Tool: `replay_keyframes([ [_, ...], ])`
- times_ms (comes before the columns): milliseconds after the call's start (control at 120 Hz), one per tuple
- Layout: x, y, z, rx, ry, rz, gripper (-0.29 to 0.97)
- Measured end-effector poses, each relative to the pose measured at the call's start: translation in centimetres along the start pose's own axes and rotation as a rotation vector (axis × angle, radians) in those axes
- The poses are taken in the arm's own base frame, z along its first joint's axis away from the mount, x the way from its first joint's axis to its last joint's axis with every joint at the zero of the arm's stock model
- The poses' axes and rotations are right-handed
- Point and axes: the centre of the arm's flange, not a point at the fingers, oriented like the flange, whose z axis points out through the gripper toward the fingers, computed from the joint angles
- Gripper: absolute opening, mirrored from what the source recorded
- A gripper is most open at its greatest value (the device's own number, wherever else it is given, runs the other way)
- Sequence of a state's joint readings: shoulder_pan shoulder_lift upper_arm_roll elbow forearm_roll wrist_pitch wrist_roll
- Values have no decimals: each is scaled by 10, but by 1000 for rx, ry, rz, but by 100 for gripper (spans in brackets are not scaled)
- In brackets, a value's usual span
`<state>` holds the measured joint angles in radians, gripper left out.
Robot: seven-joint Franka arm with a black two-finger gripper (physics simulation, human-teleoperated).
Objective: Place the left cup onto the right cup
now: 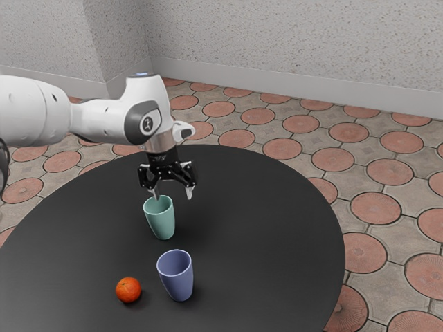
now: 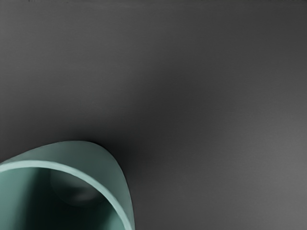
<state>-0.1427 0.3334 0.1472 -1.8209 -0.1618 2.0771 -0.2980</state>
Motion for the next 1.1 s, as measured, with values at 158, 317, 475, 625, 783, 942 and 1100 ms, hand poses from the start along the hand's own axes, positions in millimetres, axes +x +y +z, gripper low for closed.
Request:
replay_keyframes([
  [158, 0, -2, 7, 2, -2, -18, 66],
  [317, -3, -3, 11, 3, -4, -33, 66],
  [475, -5, -6, 23, 6, -3, -47, 66],
  [625, -2, -6, 33, 10, -4, -54, 63],
  [783, 0, -6, 39, 12, -1, -61, 57],
  [942, 1, -7, 38, 10, 3, -66, 45],
  [1100, 2, -8, 37, 9, 8, -69, 32],
])
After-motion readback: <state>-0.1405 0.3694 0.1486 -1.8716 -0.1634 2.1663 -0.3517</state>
